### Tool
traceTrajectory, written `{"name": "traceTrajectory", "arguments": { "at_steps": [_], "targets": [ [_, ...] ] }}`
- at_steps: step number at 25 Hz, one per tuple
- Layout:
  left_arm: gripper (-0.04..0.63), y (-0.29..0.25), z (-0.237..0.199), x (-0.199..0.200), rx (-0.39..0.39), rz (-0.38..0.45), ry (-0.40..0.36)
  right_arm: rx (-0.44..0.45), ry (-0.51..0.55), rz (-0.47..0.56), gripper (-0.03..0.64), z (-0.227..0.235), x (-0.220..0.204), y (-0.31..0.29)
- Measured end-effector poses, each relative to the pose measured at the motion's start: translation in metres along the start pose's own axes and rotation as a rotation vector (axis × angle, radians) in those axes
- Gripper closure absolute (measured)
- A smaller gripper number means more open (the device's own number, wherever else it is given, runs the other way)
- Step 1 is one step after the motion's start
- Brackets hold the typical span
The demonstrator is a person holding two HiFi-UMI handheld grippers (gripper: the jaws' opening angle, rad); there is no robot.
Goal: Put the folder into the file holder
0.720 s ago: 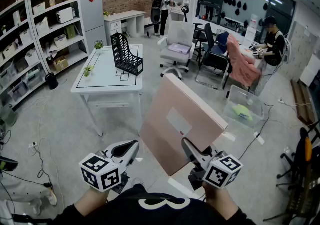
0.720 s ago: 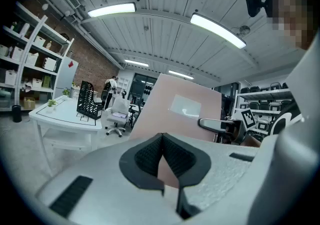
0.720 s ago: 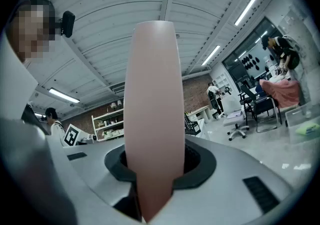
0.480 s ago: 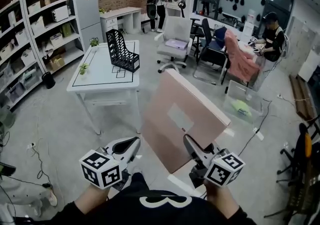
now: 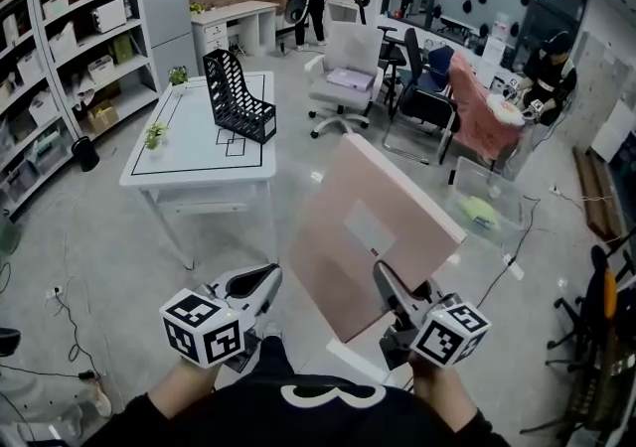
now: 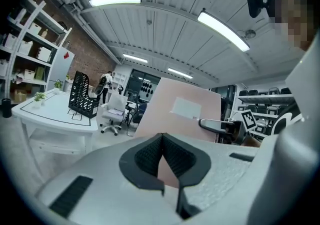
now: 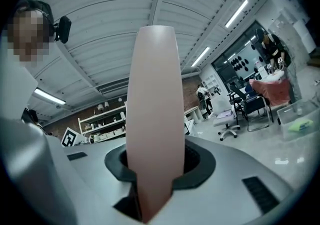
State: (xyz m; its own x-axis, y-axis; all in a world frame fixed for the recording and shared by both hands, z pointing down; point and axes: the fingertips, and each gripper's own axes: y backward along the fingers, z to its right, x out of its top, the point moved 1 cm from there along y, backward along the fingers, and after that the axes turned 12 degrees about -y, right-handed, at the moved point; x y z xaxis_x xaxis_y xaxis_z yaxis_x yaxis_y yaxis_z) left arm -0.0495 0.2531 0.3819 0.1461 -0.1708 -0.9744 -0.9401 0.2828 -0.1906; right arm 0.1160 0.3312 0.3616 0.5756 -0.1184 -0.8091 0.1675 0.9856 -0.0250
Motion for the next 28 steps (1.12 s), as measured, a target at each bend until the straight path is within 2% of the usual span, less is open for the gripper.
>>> {"name": "traceTrajectory", "arguments": {
  "at_steps": [13,18,23,28],
  "targets": [
    [0.589,-0.101,-0.197,0.024,-0.035,-0.043,0.095,-0.067,-0.012,-0.021,0.48,0.049,0.051,-0.197],
    [0.589,-0.13,-0.275,0.031,-0.034,-0.051,0.114,-0.064,-0.005,-0.029,0.48,0.063,0.066,-0.276],
    [0.589,-0.152,-0.33,0.032,-0.038,-0.065,0.111,-0.042,0.01,-0.012,0.482,0.073,0.082,-0.34],
    [0.589,-0.162,-0.366,0.025,-0.021,-0.091,0.125,-0.004,0.03,0.011,0.482,0.074,0.096,-0.382]
  ]
}}
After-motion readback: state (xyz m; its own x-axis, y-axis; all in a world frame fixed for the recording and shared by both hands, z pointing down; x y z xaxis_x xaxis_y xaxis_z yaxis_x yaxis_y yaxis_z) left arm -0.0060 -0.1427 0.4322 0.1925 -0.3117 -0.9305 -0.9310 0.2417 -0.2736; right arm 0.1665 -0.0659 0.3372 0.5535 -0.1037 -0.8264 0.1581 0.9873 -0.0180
